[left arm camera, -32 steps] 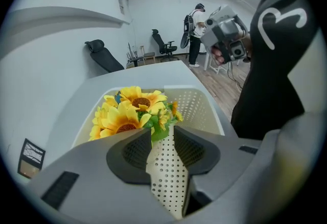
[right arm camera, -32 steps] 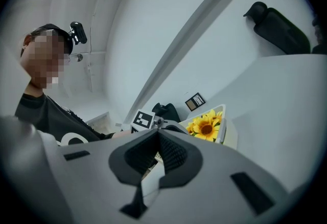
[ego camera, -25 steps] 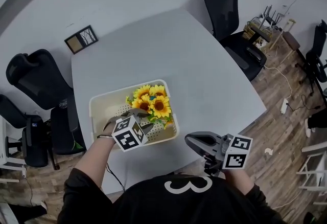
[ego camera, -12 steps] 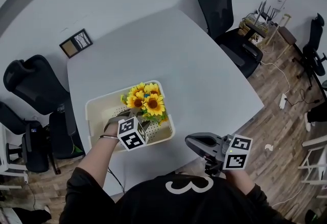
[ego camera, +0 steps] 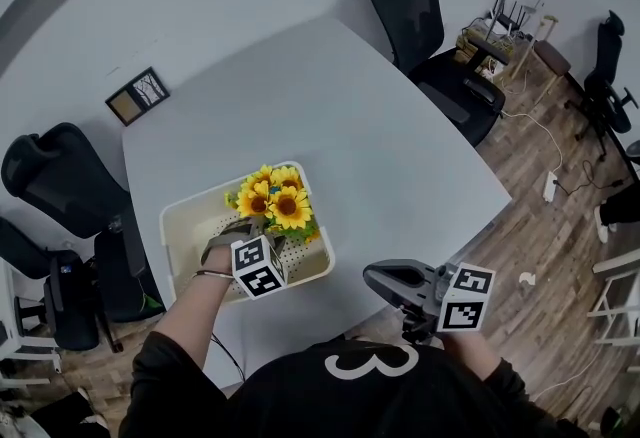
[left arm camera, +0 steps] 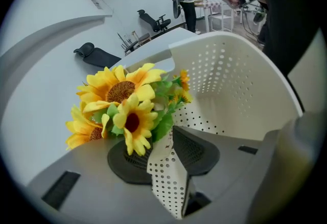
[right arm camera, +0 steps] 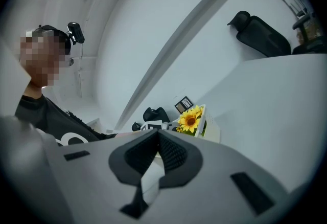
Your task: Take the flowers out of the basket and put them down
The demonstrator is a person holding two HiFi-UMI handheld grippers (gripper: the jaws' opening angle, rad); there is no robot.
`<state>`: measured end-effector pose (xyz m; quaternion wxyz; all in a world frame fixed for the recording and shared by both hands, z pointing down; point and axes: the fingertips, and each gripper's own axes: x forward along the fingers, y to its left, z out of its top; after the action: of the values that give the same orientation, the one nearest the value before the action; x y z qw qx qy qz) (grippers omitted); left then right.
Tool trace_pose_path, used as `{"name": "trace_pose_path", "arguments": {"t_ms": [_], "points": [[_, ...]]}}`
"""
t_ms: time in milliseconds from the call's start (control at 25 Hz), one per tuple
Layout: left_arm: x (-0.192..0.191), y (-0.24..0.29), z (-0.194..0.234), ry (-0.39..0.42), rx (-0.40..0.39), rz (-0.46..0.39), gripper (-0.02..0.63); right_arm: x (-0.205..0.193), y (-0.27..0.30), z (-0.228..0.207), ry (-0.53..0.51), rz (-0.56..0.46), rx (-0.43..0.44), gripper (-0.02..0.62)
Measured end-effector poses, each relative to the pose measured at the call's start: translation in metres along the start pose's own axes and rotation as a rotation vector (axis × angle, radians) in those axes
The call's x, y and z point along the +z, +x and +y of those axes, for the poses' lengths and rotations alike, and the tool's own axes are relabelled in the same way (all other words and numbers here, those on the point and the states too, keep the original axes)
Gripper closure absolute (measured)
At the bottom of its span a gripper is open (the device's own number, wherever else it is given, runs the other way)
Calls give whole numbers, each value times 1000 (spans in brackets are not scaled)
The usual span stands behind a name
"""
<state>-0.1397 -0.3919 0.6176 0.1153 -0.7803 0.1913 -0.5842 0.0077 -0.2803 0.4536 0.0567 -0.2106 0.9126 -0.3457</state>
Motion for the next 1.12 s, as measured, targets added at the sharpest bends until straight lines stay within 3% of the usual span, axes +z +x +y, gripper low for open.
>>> {"name": "trace_pose_path", "arguments": {"t_ms": [280,360,880,1120], "points": [[-1,9,5,-2,25,14,477,0,-4,-2,8,-6,-9,588],[-1,10,7,-12,28,9,505,-1,-5,-3,12,-10,-13,588],[1,16,0,49,-65,42,532,-10,0,-8,43,-10,-6,588],[3,16,2,65,-69,28,546,-9,7,-6,49,-5,8,588]]}}
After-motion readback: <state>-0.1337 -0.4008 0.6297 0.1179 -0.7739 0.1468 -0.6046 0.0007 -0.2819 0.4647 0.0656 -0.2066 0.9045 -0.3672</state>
